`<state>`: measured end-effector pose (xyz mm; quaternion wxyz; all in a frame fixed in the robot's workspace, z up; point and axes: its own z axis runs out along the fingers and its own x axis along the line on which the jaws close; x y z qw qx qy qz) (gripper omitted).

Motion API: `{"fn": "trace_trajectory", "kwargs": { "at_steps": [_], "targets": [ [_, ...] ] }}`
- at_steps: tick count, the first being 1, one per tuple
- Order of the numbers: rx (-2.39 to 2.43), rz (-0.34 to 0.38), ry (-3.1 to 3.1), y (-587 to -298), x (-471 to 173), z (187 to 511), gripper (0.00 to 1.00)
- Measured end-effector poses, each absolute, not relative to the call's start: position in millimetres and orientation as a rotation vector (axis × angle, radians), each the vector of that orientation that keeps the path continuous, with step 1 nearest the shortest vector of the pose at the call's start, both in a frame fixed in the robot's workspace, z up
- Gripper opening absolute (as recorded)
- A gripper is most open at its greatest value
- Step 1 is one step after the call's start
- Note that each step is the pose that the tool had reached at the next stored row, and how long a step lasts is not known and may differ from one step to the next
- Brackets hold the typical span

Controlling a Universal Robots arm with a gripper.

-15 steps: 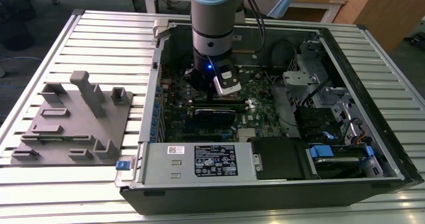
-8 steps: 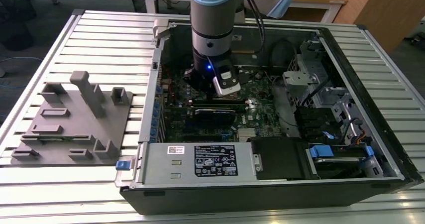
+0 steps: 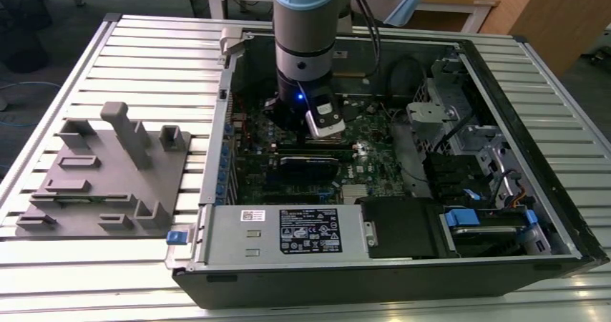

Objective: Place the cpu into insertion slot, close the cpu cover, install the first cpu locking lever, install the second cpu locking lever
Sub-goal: 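Install the second cpu locking lever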

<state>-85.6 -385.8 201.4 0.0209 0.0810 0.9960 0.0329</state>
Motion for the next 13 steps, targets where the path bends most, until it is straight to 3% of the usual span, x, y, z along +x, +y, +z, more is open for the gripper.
{"fn": "trace_trajectory", "kwargs": {
  "at_steps": [13],
  "targets": [
    [0.253,0.18,3.088,-387.6,-88.7,199.1,0.11]
  ]
}}
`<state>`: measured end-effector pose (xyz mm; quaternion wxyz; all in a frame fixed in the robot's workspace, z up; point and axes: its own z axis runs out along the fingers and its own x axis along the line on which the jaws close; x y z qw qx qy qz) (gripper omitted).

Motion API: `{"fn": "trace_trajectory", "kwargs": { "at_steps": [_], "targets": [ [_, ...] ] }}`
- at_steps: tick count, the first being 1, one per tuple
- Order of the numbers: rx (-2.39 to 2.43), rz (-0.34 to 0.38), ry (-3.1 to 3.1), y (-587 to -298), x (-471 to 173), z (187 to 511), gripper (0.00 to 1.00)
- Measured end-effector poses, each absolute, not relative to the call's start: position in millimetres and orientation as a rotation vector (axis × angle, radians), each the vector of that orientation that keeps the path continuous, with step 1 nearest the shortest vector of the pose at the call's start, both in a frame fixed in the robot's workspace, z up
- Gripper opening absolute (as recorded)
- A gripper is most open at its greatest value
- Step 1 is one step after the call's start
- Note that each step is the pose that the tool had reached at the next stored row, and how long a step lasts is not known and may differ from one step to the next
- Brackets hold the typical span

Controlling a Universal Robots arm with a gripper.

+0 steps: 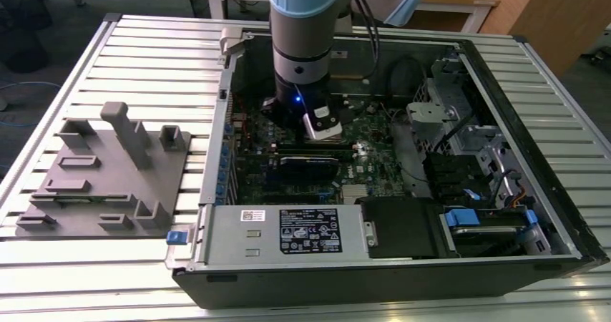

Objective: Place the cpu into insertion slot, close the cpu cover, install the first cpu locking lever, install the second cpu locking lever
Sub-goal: 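Install the second cpu locking lever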

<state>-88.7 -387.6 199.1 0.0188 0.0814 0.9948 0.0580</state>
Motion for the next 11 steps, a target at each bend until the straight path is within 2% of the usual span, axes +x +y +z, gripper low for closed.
{"fn": "trace_trajectory", "kwargs": {
  "at_steps": [11],
  "targets": [
    [0.254,0.251,3.087,-393.9,-94.6,196.1,0.11]
  ]
}}
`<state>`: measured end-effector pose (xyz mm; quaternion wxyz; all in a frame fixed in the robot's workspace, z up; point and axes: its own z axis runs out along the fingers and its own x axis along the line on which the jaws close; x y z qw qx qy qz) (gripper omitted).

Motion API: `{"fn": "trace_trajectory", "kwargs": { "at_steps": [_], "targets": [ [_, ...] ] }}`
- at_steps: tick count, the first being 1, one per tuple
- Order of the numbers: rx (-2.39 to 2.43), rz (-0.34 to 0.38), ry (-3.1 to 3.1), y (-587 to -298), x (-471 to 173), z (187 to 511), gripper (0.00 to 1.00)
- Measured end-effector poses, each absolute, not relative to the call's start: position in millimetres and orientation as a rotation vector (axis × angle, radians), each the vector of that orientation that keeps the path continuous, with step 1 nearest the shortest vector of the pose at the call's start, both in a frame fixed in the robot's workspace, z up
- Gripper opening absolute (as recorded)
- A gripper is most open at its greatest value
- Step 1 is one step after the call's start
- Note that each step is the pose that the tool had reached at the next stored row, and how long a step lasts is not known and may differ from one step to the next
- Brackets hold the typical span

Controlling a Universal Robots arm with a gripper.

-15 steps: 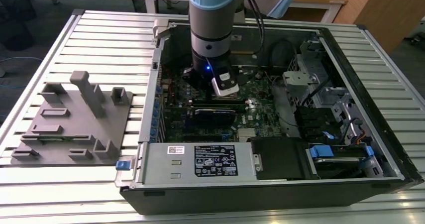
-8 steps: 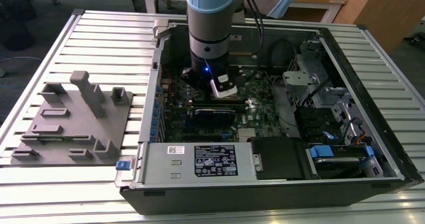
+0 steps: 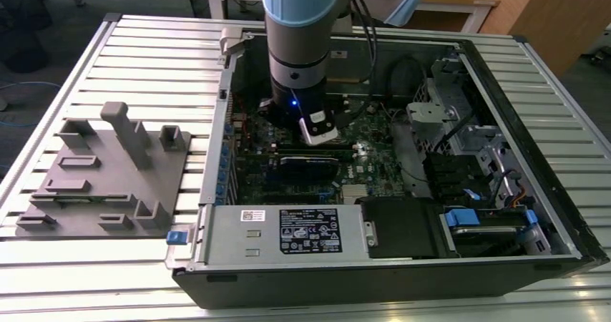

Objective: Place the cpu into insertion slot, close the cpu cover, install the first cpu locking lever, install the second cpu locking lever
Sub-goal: 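Install the second cpu locking lever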

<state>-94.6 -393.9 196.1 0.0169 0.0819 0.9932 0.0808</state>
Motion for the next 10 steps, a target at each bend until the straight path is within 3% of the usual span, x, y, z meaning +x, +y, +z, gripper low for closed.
{"fn": "trace_trajectory", "kwargs": {
  "at_steps": [10],
  "targets": [
    [0.255,0.256,3.087,-397.0,-99.6,192.8,0.11]
  ]
}}
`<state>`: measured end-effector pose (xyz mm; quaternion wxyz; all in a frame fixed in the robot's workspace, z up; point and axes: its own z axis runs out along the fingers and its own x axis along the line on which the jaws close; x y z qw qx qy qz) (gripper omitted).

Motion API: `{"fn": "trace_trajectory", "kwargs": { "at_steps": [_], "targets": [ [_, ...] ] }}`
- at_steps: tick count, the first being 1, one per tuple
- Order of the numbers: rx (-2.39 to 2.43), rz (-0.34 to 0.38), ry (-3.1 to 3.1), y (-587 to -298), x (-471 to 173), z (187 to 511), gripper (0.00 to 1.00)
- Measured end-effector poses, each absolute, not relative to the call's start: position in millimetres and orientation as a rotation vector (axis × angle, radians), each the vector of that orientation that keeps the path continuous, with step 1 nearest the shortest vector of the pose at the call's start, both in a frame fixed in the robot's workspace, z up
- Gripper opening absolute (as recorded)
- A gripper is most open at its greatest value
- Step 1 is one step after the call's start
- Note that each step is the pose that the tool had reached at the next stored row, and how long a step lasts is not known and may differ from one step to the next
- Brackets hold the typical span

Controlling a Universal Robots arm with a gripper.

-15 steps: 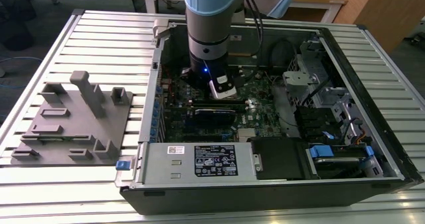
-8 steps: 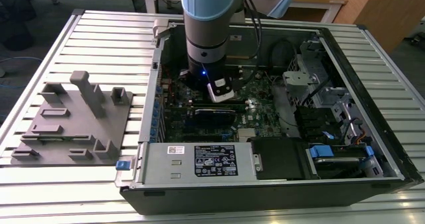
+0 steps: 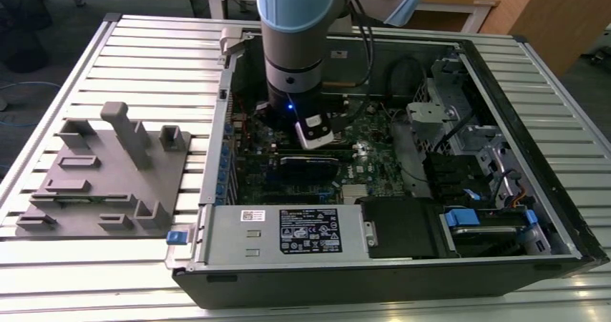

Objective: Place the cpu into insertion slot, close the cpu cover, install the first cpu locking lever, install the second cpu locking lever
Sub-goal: 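Install the second cpu locking lever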

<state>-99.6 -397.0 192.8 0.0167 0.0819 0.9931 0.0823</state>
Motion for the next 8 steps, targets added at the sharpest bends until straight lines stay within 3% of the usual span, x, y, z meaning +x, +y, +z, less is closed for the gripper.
{"fn": "trace_trajectory", "kwargs": {
  "at_steps": [8],
  "targets": [
    [0.255,0.256,3.087,-397.0,-101.6,191.4,0.11]
  ]
}}
